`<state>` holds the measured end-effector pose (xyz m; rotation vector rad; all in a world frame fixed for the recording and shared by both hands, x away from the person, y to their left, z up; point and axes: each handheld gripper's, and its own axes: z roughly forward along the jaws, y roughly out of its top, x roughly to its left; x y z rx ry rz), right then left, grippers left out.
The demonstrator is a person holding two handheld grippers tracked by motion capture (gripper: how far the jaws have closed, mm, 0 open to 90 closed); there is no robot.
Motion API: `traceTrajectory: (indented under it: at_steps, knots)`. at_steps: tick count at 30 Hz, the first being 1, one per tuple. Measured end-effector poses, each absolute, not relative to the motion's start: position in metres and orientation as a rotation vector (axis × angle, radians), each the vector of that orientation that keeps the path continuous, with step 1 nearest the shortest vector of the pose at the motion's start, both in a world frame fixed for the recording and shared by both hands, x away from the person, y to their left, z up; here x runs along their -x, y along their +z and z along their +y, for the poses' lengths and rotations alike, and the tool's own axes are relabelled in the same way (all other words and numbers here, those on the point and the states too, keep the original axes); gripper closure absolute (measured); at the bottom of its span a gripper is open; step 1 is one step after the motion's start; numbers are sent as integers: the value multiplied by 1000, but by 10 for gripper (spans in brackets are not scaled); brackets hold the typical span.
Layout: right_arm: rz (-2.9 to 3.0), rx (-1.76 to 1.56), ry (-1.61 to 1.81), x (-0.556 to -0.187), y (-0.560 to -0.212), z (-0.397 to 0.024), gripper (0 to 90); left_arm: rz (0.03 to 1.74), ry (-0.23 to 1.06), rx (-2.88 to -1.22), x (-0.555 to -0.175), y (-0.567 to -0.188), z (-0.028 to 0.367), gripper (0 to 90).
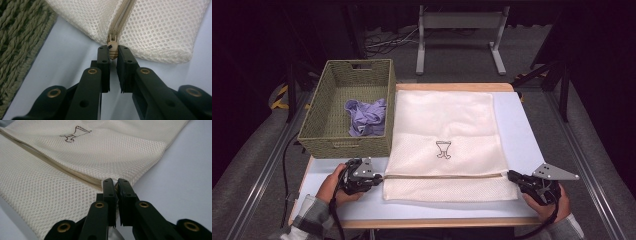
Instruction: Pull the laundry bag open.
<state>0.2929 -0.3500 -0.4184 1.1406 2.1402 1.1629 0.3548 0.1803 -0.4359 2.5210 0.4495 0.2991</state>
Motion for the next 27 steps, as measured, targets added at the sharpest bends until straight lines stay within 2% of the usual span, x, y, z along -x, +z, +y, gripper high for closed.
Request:
traceTrajectory:
  at_steps: [11,27]
  knots:
    - [2151,-1137,1162,-293,-420,-349,856,494,288,-2469,-354,-440,189,813]
    - [2189,-1134,1173,-295,-425,-350,793,555,320,-2372,-351,-440,197,779]
